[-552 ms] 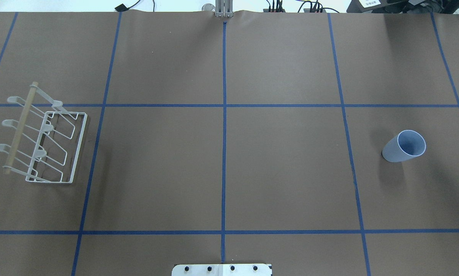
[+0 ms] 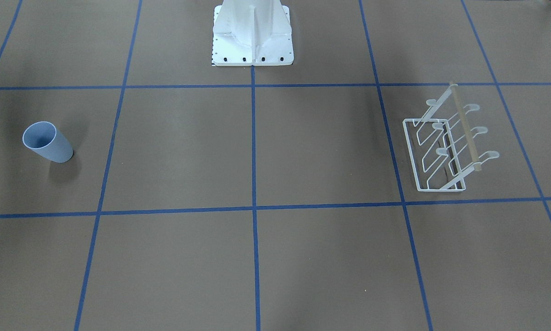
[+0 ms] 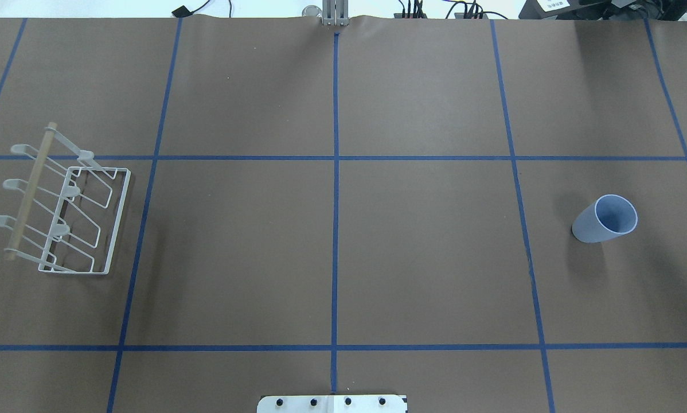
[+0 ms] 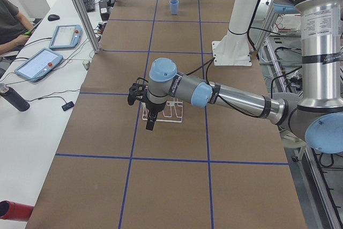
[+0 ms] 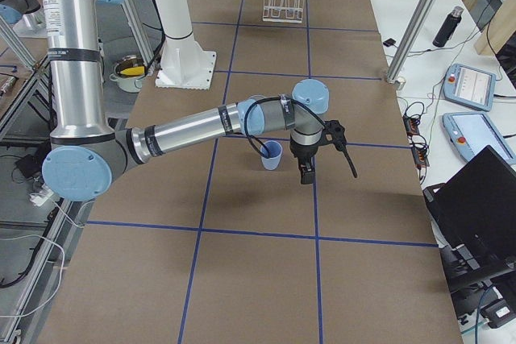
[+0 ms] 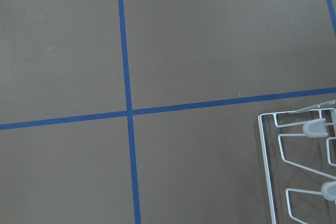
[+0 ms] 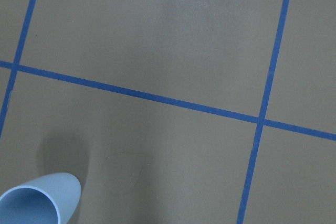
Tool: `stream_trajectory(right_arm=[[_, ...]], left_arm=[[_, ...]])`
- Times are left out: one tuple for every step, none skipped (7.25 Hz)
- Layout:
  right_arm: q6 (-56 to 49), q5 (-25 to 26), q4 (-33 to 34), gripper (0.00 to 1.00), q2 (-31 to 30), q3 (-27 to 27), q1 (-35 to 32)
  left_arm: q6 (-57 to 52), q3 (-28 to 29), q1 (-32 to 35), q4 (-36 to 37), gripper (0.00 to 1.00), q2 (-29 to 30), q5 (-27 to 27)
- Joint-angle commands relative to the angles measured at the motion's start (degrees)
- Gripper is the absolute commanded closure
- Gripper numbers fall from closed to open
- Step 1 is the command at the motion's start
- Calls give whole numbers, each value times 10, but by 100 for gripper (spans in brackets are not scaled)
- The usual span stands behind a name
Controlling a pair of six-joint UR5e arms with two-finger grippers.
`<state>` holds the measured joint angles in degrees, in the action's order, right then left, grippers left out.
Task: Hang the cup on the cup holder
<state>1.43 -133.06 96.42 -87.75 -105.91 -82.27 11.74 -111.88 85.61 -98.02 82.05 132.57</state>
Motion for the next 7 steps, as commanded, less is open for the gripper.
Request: stream_trajectory(right_arm=[[1,0,-1,0,0,1,1],[-2,2,-6,0,3,-2,0],[0,0,-16,0,-1,3,0],[-1,0,-25,0,-3,4,0],[-4,-1,-26,0,-6,2,1],[-6,0,-27,0,-3,0,6],[-3,-2,-26,0,-4,1,6]], left_arm=[[13,1,0,-2,2,-1,1],[14,-1,0,-2,1,0,1],[13,-1,0,-2,1,0,2],[14,-3,0,-2,1,0,2],[13,-3,0,-2,1,0,2],[13,-4,0,-3,2,-1,6],[15,-4,0,-1,1,-1,22]])
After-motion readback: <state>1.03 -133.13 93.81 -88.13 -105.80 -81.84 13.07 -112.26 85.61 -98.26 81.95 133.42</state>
